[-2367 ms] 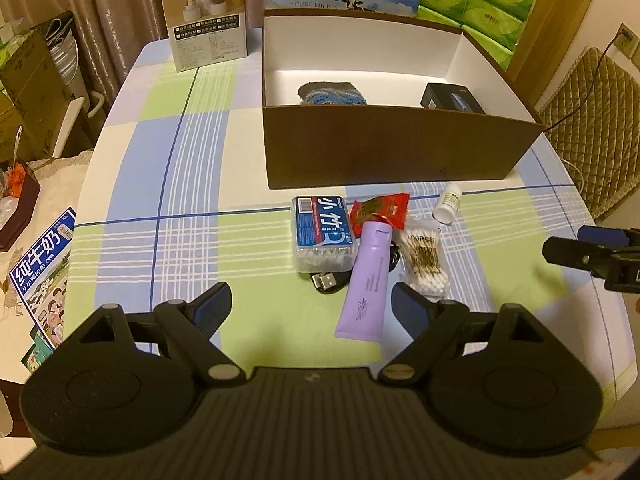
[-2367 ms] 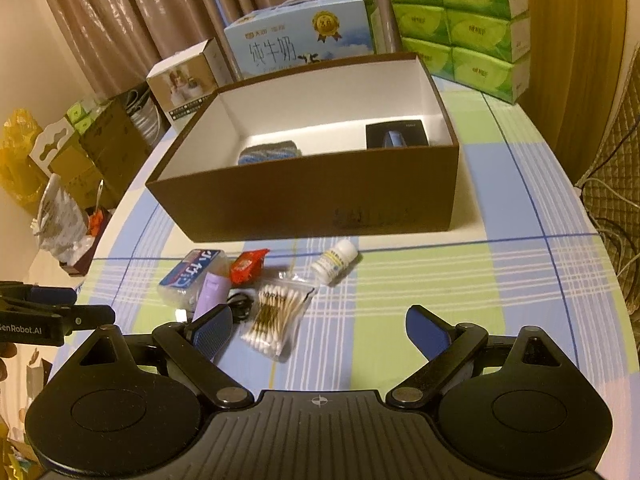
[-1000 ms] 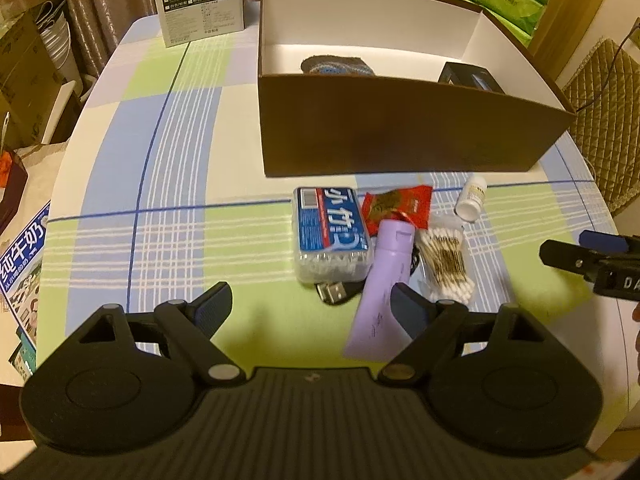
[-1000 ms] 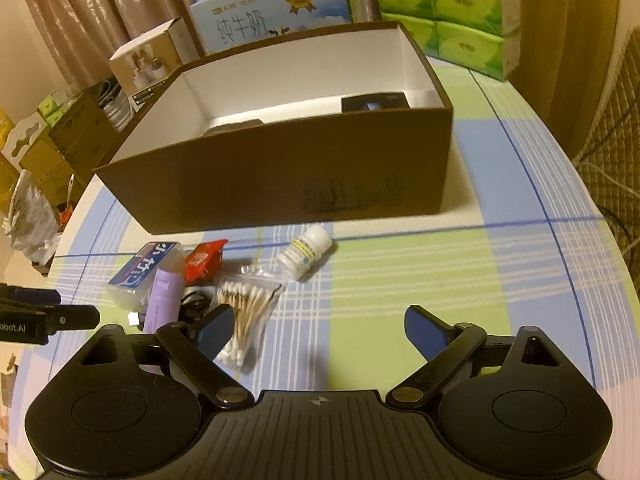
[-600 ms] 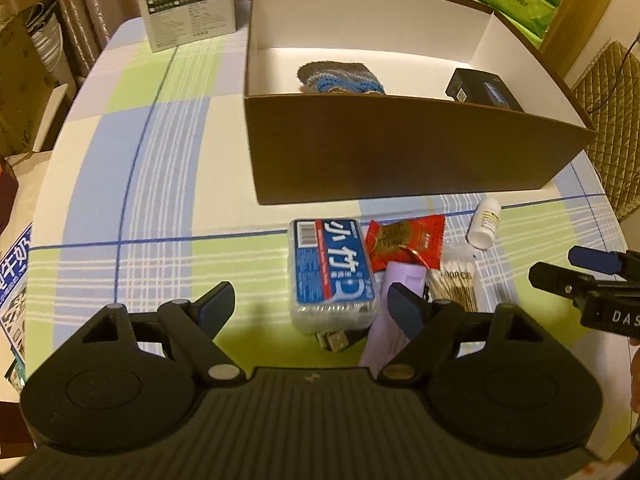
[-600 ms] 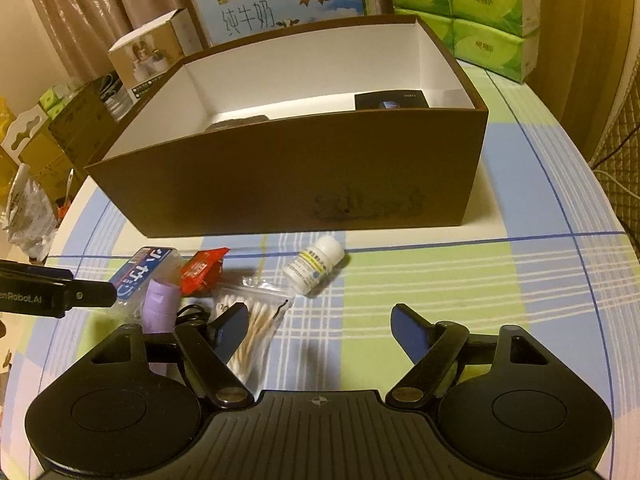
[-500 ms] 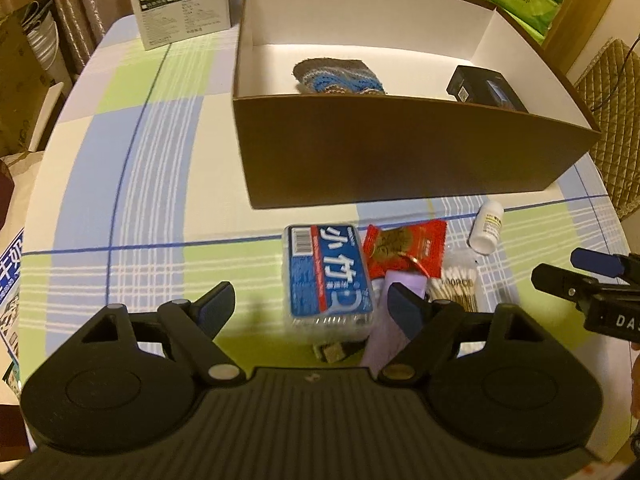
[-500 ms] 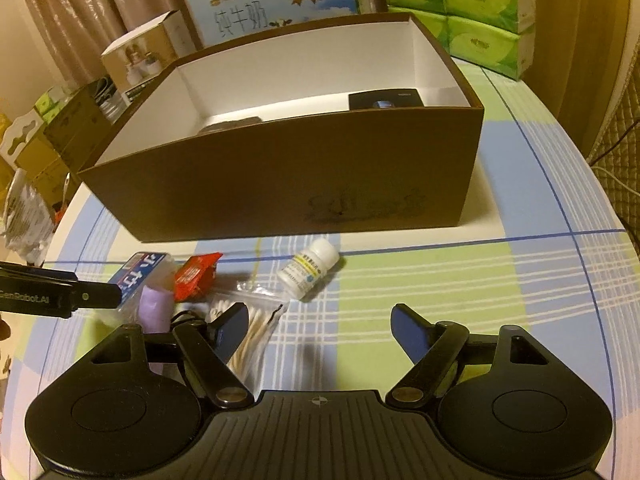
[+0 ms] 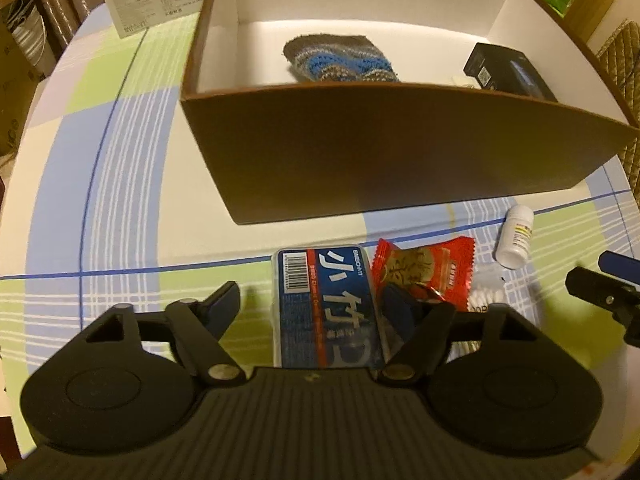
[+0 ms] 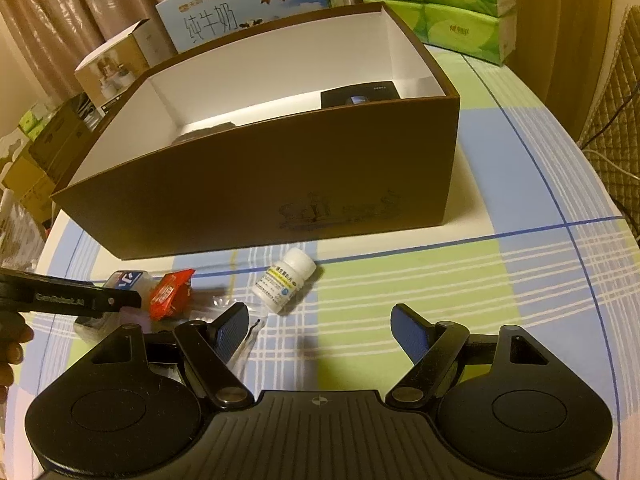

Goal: Organize objects
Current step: 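Grasp the blue toothbrush pack with left tool while right tool grasps the white pill bottle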

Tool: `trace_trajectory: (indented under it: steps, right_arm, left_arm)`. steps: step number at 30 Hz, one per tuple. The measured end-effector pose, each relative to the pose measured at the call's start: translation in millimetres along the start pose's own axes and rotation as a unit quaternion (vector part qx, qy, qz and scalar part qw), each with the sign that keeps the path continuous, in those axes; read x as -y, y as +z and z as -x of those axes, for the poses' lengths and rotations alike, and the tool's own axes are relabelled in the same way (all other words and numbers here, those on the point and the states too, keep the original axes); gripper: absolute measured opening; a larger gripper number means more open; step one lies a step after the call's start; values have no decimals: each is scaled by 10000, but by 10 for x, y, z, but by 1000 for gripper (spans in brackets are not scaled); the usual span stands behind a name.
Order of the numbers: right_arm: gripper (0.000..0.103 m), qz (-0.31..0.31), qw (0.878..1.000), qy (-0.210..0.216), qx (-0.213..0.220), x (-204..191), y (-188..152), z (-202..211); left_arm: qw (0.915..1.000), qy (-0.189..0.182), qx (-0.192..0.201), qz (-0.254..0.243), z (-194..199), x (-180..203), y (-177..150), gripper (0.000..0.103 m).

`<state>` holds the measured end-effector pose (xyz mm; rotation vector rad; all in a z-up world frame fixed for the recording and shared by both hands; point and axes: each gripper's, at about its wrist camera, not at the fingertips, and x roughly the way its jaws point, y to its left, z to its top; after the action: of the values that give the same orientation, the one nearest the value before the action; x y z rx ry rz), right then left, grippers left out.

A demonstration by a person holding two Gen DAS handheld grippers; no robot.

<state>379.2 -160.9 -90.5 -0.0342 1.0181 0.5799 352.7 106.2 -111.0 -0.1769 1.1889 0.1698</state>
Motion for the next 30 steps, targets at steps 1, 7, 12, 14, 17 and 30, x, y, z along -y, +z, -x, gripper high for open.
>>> trace_trajectory:
  steps: [1, 7, 12, 14, 17, 30]
  right_arm:
    - [76, -9, 10000, 11, 0, -2, 11, -12]
    - [75, -72, 9999, 150, -7, -56, 76, -104]
    - [60, -291, 9991, 286, -67, -91, 129, -246]
    - [54, -426, 9985, 320, -112, -96, 151, -316]
    - [45, -643, 9974, 261, -194, -101, 178, -421]
    - [24, -382, 9982, 96, -462, -234, 182, -624]
  left_arm:
    - [10000, -15, -16, 27, -34, -4, 1, 66]
    - [9998, -78, 194, 55, -3, -38, -54, 53]
    - [9989, -11, 435, 153, 147, -171, -133, 53]
    - [9984, 83, 514, 230, 202, -250, -161, 53]
    - [9972, 223, 598, 380, 275, -393, -203, 53]
    - [9935, 497, 668, 778, 466, -739, -393, 53]
